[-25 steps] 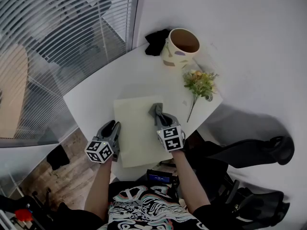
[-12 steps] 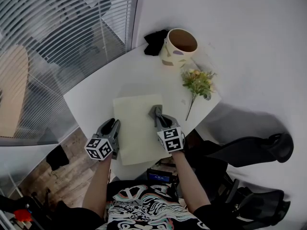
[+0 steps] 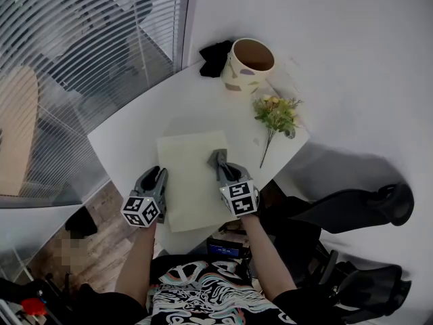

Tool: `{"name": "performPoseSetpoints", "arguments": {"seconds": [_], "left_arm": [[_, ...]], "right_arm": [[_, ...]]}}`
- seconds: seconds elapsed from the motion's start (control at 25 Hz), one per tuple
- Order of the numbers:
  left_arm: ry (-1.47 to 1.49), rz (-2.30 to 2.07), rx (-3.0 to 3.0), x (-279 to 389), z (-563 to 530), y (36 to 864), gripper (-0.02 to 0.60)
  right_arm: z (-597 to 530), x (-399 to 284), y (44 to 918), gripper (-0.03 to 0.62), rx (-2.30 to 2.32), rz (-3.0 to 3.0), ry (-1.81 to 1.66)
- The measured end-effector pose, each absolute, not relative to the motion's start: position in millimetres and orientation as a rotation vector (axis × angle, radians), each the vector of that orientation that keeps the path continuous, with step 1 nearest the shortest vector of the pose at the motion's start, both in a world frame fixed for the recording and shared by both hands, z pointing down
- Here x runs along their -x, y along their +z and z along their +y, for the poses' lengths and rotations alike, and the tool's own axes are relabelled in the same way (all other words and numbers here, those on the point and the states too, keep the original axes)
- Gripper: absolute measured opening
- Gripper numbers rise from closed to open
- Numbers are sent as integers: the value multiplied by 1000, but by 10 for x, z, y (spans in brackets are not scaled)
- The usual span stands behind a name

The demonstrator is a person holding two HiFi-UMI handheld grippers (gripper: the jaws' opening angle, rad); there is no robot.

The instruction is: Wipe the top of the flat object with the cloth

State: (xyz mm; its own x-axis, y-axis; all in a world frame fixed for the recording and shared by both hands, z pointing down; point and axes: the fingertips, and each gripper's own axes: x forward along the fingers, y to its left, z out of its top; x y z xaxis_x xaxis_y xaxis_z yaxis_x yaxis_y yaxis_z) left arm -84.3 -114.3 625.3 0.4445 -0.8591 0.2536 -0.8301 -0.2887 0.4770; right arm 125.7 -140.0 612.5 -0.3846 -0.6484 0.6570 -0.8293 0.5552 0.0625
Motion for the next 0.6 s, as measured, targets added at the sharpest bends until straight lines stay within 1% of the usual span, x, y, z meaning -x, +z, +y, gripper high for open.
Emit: {"name": "performPoseSetpoints", "arguments": {"seconds": [0.6], "left_arm": [[-65, -1436, -2171, 840, -1145, 6255, 169]], "right_arm": [[-1252, -1313, 6170, 17, -1184, -2146, 368]]}}
